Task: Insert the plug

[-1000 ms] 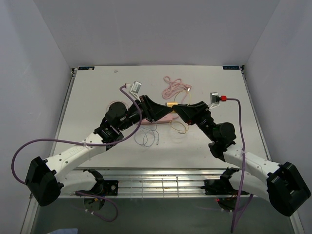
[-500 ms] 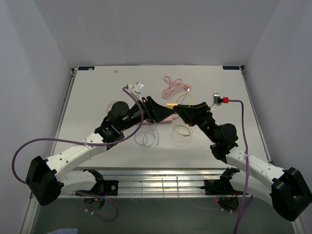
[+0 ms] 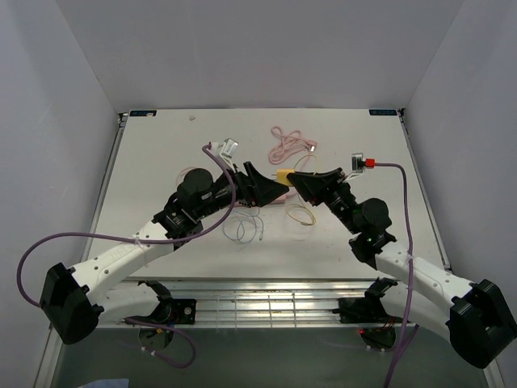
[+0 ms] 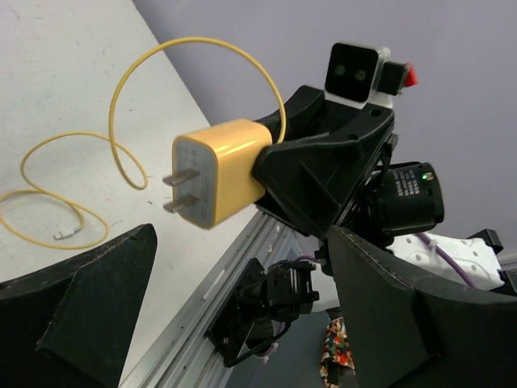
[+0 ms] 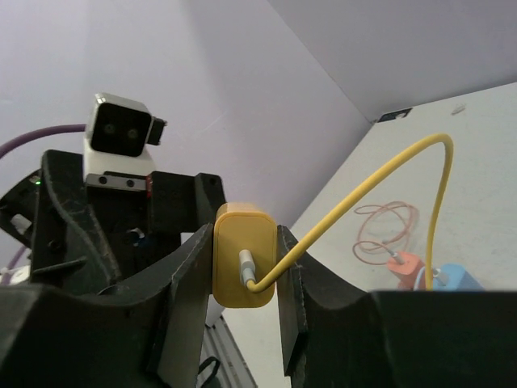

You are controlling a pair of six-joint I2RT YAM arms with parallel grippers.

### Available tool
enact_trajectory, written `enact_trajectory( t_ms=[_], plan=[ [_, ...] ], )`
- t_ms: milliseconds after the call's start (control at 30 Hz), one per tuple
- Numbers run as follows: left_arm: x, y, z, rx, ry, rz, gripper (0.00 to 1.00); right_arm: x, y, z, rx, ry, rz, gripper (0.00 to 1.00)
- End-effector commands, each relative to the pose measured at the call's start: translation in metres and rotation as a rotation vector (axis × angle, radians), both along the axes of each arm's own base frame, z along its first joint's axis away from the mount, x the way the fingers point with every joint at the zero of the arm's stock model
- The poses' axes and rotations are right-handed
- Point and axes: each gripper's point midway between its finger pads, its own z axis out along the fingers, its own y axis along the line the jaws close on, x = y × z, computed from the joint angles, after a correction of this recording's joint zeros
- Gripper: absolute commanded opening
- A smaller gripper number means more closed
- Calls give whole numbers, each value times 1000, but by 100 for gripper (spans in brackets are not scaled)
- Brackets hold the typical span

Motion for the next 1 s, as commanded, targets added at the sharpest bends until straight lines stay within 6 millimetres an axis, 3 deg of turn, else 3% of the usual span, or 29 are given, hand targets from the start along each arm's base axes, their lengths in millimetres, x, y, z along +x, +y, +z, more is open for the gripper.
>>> enact_trajectory(
  t_ms=[0,167,200,267,333,367,433,467,600,667,700,767,800,867,900,933,967],
  plan=[
    [-2,15,17,38,-26,44,98,20,-9,24,-78,-95,-89,8],
    [29,58,-13,248,67,323,98,50,-20,35,-335,-249,-94,8],
    [31,66,-27,304,109,357,98,62,-27,31,-383,-265,-100,8],
    [40,79,-31,331,135,405,98,71,-30,38,-509,-378,-120,8],
    [48,90,-45,378,191,427,98,85,-29,33,-620,-398,-123,8],
    [61,108,-52,387,225,470,98,89,-28,43,-716,-478,-113,8],
    [64,120,-78,414,308,434,98,96,-20,35,-800,-526,-52,8],
    [74,139,-86,414,342,480,98,99,-19,33,-856,-554,-30,8],
    [77,164,-102,386,376,509,98,114,-12,24,-1031,-772,49,8],
    [80,179,-113,395,412,538,98,114,-6,13,-1061,-796,139,8],
    [80,184,-121,408,439,539,98,123,-1,-7,-1082,-759,202,8],
    [81,195,-138,416,496,527,98,125,4,-11,-1119,-782,295,8],
    [79,197,-149,425,520,519,98,131,9,-30,-1124,-751,362,8],
    [79,201,-161,435,552,509,98,130,11,-36,-1145,-758,443,8],
    [78,201,-166,441,554,505,98,134,13,-54,-1150,-727,496,8],
    [79,201,-167,443,552,502,98,137,16,-46,-1144,-750,509,8],
    [78,200,-169,441,549,490,98,136,16,-53,-1148,-710,540,8]
  ],
)
